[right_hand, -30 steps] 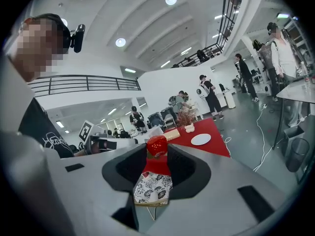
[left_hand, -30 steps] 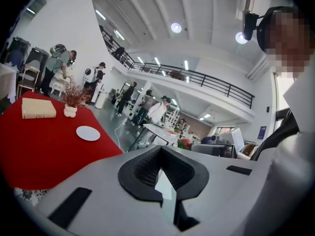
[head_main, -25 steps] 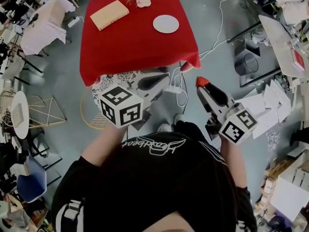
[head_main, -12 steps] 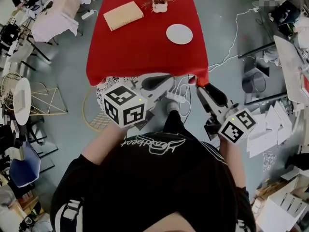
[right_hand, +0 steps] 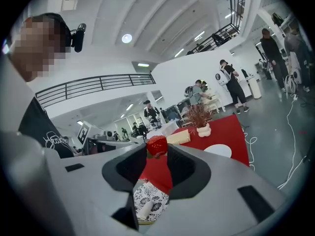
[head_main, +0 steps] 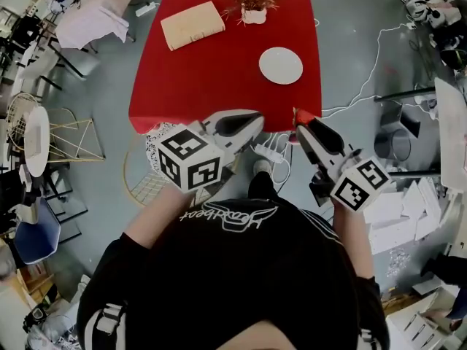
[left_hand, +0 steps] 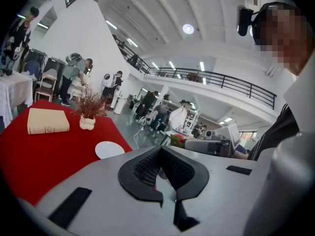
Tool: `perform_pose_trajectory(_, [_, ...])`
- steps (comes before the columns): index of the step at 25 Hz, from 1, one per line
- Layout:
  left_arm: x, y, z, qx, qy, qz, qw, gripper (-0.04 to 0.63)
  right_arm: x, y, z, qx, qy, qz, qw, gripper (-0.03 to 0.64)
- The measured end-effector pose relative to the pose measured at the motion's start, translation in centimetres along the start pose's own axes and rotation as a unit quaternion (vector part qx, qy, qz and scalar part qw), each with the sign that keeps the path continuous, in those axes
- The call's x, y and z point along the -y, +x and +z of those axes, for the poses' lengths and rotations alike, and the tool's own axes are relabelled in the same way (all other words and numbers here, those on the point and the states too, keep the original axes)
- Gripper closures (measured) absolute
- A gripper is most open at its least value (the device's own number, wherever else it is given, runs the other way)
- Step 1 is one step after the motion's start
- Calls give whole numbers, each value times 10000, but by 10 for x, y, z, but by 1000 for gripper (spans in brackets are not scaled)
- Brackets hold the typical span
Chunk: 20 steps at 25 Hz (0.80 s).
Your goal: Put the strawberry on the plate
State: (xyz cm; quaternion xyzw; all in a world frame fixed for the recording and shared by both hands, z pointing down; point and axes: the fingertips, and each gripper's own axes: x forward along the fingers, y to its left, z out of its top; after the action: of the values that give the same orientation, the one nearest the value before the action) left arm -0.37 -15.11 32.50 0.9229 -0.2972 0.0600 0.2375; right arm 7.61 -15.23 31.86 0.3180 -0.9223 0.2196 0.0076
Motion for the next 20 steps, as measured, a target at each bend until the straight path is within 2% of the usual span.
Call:
perform_pose_trajectory(8, [-51,45,5,-99,-332,189,9992,589,55,37,6,-272,164,143,9994,491])
perform_pose_trajectory(20, [-100,79,3,-127,-679,335,9971,589,104,78,7,-509,346,256,9978,491])
